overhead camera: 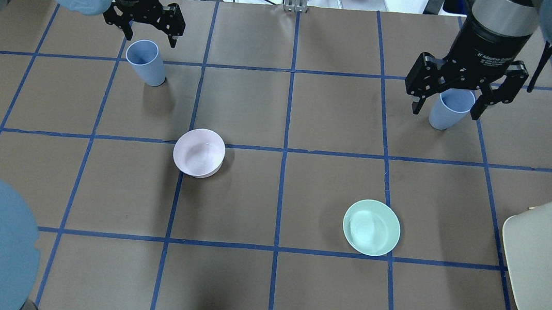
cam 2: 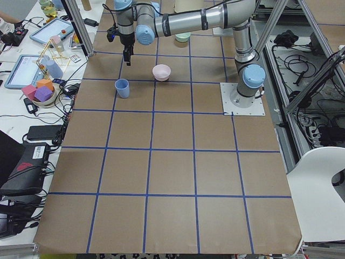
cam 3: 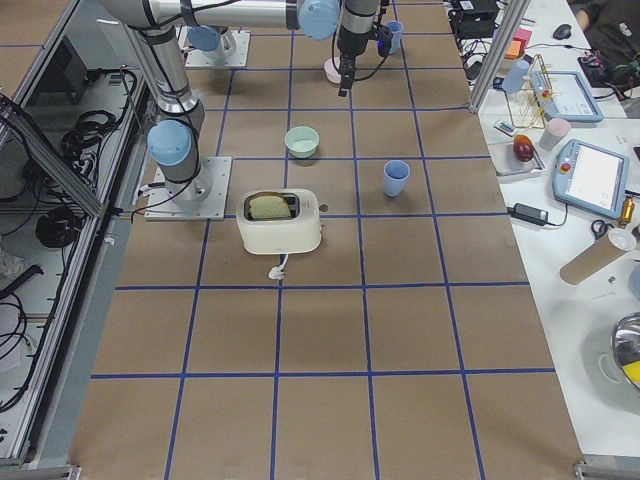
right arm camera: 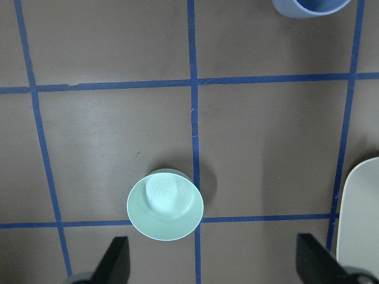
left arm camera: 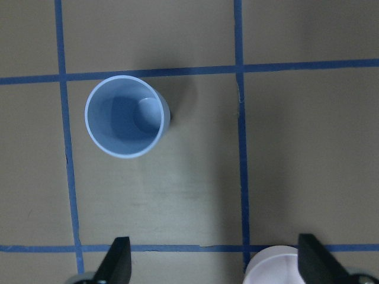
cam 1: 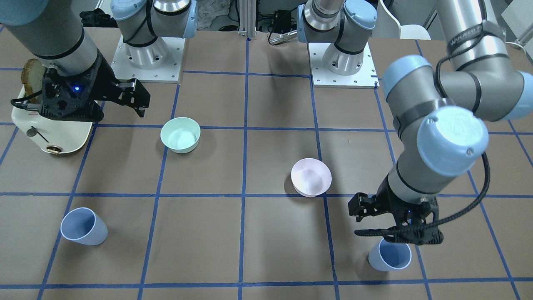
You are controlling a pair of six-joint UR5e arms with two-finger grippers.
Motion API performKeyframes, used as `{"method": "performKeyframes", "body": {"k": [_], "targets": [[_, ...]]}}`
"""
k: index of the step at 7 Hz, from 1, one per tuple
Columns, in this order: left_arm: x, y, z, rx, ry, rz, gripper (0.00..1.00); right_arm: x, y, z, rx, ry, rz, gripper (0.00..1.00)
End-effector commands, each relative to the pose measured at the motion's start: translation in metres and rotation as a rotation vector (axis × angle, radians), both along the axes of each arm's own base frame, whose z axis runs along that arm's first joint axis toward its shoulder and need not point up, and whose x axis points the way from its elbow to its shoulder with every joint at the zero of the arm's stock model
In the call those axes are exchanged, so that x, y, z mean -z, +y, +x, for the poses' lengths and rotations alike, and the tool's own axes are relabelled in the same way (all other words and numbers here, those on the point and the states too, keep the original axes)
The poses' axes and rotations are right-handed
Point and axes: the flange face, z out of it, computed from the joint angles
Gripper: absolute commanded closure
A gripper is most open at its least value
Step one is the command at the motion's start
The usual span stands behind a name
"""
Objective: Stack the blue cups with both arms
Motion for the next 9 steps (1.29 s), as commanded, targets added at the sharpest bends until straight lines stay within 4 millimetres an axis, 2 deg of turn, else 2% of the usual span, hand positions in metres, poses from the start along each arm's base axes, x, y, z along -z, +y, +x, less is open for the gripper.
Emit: {"method": "performKeyframes", "body": {"k": [1,2,3,4,5,6,7,8,9], "targets": [[0.052,-0.026,0.01,0.032,-0.001,-0.002,0.0,0.005,-0.009,-0.029,0.052,-0.004,0.009,0.0],[0.066,-0.031,0.01,0.022,-0.002,-0.001,0.0,0.018,-0.02,-0.055,0.086,-0.004,0.032,0.0],[0.074,-0.033,0.01,0.035,-0.002,0.002,0.08,0.021,-0.024,-0.089,0.116,-0.018,0.031,0.0],[0.08,-0.035,0.011,0.035,-0.003,-0.001,0.35,0.027,-0.043,-0.106,0.136,-0.01,-0.035,0.0],[0.082,-0.038,0.011,0.028,-0.003,-0.008,0.77,0.043,-0.064,-0.113,0.148,0.002,-0.083,0.0],[0.083,-0.04,0.011,0.022,-0.003,-0.01,1.0,0.063,-0.074,-0.118,0.16,-0.003,-0.055,0.0],[0.083,-0.04,0.011,0.022,-0.003,-0.012,1.0,0.087,-0.092,-0.133,0.174,0.003,-0.07,0.0],[0.082,-0.041,0.011,0.022,-0.005,-0.013,1.0,0.109,-0.099,-0.159,0.203,-0.004,-0.039,0.0],[0.079,-0.041,0.013,0.019,-0.023,-0.018,1.0,0.14,-0.109,-0.171,0.218,-0.015,0.001,0.0]]}}
